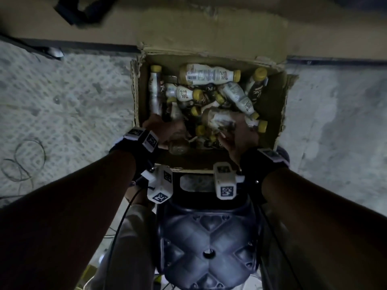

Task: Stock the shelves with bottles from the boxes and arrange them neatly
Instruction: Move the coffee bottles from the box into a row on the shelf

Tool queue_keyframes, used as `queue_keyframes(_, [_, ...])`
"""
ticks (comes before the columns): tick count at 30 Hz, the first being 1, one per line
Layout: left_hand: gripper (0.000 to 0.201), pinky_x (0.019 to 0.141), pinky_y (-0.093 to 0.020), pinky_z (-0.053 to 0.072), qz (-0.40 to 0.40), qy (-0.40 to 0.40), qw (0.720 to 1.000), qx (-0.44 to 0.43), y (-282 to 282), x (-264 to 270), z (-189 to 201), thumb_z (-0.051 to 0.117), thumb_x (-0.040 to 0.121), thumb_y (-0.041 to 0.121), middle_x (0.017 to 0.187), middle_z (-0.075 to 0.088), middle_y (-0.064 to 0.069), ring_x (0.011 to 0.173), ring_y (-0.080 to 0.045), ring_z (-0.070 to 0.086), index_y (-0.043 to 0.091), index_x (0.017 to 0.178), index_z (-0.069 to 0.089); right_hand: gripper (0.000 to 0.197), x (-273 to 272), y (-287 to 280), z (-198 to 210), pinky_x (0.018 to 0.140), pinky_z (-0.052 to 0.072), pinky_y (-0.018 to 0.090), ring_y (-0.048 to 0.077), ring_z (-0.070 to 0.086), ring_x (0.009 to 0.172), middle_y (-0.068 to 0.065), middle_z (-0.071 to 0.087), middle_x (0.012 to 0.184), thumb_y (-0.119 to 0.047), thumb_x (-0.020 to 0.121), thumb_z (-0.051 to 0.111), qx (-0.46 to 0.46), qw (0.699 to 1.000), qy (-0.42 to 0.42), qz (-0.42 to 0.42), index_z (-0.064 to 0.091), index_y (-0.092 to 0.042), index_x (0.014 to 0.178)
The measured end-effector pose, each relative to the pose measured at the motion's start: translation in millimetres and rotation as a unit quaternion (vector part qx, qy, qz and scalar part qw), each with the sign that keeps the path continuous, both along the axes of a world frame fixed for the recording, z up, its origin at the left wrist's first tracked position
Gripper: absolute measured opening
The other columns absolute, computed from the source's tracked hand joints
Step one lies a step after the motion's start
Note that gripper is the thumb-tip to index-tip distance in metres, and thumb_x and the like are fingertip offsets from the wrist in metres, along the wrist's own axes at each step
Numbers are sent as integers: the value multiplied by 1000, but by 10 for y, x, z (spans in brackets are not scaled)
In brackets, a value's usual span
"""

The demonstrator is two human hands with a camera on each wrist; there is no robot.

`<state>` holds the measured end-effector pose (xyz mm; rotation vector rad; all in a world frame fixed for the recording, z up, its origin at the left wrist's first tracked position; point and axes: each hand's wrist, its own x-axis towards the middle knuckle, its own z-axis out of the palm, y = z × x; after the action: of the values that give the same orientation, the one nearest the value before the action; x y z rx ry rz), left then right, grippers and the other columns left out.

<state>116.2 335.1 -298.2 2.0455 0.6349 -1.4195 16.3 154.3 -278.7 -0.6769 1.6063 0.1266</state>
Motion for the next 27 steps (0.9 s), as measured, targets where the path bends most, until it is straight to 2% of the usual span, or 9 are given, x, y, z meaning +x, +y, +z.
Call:
queue_keyframes(4, [37, 84, -48, 57, 54, 10, 997, -58, 80, -234, 317, 81, 64, 45, 95, 74, -12, 89, -30, 71, 16, 86, 76, 33, -194, -31, 385, 76, 62, 39, 22, 68, 98, 6, 70, 111, -28, 86, 73, -31, 994, 27, 103, 67, -11, 113])
queue_keyframes(6, [31, 64, -36, 58, 80, 6, 995, -61, 120, -371, 564, 83, 64, 44, 78, 74, -8, 72, -24, 72, 15, 73, 74, 32, -274, -37, 667, 66, 60, 33, 21, 68, 89, 7, 69, 100, -28, 86, 74, -40, 980, 31, 193, 67, -7, 110])
queue_keyframes(8, [29, 54, -36, 57, 134, 42, 987, -79, 129, -541, 861, 85, 65, 37, 71, 73, -8, 61, -22, 72, 13, 73, 71, 30, -328, -36, 988, 60, 53, 31, 24, 65, 77, 13, 65, 88, -22, 87, 72, -45, 952, 16, 301, 65, 1, 105])
queue_keyframes(11, [28, 66, -49, 58, 136, 63, 979, -137, 160, -814, 1305, 80, 71, 38, 76, 71, -11, 67, -26, 69, 12, 77, 70, 26, -387, -4, 1477, 77, 54, 49, 25, 59, 79, 23, 57, 86, -16, 88, 68, -22, 912, -7, 410, 55, 1, 104])
queue_keyframes(14, [25, 64, -44, 56, 112, 79, 978, -160, 232, -1011, 1769, 75, 76, 40, 66, 65, -5, 53, -18, 62, 18, 67, 69, 14, -411, 86, 1951, 75, 49, 44, 26, 60, 78, 12, 60, 77, -16, 88, 67, 13, 872, -27, 489, 55, -13, 82])
queue_keyframes(17, [25, 72, -51, 56, 111, 69, 973, -188, 265, -1121, 2268, 76, 74, 41, 77, 69, -7, 66, -23, 67, 17, 80, 72, 5, -390, 187, 2433, 72, 47, 37, 25, 63, 79, 13, 66, 82, -13, 87, 66, 60, 860, -46, 504, 67, -8, 85])
queue_keyframes(20, [9, 65, -40, 58, 121, 48, 966, -222, 289, -1090, 2796, 74, 71, 35, 72, 73, 4, 67, -15, 71, 32, 79, 75, 14, -350, 236, 2924, 70, 44, 36, 24, 62, 77, 9, 63, 78, -30, 77, 69, 64, 850, -52, 521, 68, -16, 80])
queue_keyframes(24, [25, 60, -33, 58, 135, 34, 967, -213, 273, -889, 3512, 70, 79, 13, 78, 74, 2, 71, -15, 71, 22, 102, 64, 45, -293, 294, 3576, 93, 52, 48, 26, 67, 98, 2, 73, 99, -50, 63, 72, 62, 858, -70, 505, 72, -20, 97])
queue_keyframes(27, [50, 55, -26, 54, 121, 4, 967, -224, 192, -708, 4078, 65, 78, 10, 87, 72, 10, 79, -11, 69, 24, 125, 56, 66, -215, 283, 4081, 97, 50, 51, 26, 62, 110, 0, 67, 118, -50, 57, 78, 68, 884, -83, 454, 64, -24, 116])
